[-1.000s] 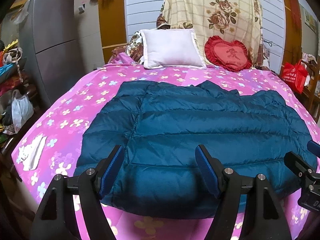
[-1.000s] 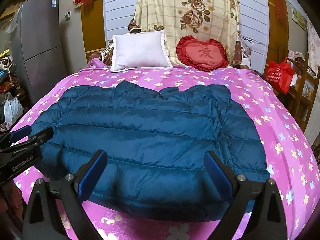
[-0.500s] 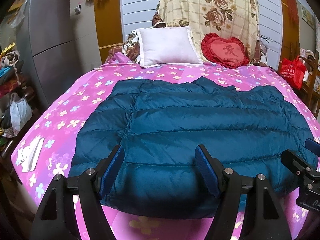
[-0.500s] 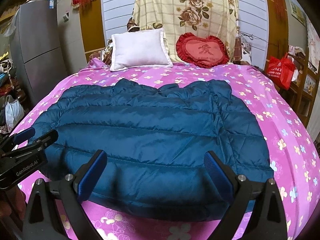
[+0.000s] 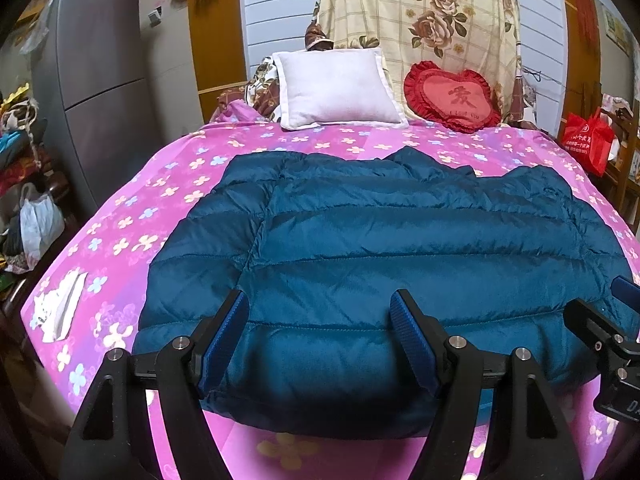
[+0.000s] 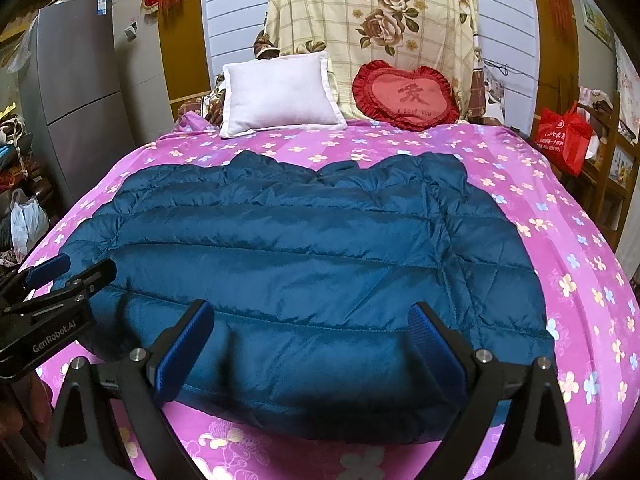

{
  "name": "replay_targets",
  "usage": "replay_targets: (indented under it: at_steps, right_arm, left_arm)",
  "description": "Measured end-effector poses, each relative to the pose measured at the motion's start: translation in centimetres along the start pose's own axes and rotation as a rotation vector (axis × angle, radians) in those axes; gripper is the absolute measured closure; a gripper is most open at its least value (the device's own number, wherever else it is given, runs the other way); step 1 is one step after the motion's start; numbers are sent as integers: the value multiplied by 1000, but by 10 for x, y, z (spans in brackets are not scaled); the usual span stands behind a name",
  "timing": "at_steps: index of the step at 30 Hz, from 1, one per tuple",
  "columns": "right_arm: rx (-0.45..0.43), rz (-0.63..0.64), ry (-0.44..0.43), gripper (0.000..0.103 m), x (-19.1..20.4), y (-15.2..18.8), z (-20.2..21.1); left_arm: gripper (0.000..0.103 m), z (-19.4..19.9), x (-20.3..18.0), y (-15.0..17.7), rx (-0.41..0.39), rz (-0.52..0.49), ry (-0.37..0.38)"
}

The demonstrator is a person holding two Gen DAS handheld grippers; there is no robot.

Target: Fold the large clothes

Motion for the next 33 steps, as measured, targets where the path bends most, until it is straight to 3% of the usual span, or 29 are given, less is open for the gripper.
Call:
replay_targets:
  at_steps: [33]
  right_arm:
    - [1, 12, -9, 3, 5, 1, -7]
  left_arm:
    - [47, -6, -2, 1, 22, 5, 11]
Point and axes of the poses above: each gripper's, at about its wrist camera, not at the fingertips, and z roughly against the way its jaws point, x to its left, y to its underside, the point moved 2 cm from there along -z, roughly the way its jaws point, and after that the axes turned 5 degrees about y, right-handed, at the moved point
